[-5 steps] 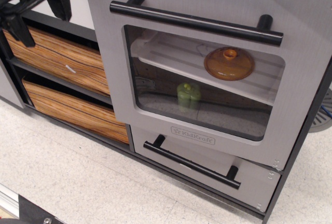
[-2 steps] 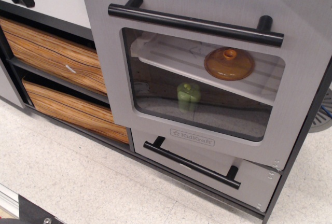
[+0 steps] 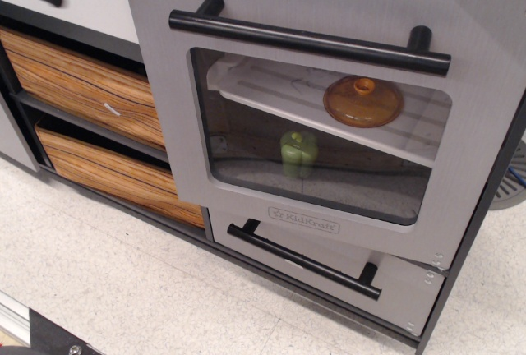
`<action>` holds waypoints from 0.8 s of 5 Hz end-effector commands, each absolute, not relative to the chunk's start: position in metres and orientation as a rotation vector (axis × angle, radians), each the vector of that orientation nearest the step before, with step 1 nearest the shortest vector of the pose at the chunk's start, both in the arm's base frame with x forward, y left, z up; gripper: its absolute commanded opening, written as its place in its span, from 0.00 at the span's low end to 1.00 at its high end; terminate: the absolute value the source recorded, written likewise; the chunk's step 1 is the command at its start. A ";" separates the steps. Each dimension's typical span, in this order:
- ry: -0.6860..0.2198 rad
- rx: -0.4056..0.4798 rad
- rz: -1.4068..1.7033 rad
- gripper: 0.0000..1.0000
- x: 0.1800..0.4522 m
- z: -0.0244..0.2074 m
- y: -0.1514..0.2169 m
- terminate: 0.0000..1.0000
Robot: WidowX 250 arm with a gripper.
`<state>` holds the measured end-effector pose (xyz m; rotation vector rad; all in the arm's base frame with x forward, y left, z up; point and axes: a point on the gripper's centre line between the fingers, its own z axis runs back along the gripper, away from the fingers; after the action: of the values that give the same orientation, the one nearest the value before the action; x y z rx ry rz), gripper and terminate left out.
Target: Open oven
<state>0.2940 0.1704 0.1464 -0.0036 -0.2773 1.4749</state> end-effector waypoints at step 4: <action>-0.045 0.060 0.896 1.00 0.214 0.169 0.126 0.00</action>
<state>0.2174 0.1103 0.1483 0.0538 -0.0072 0.8890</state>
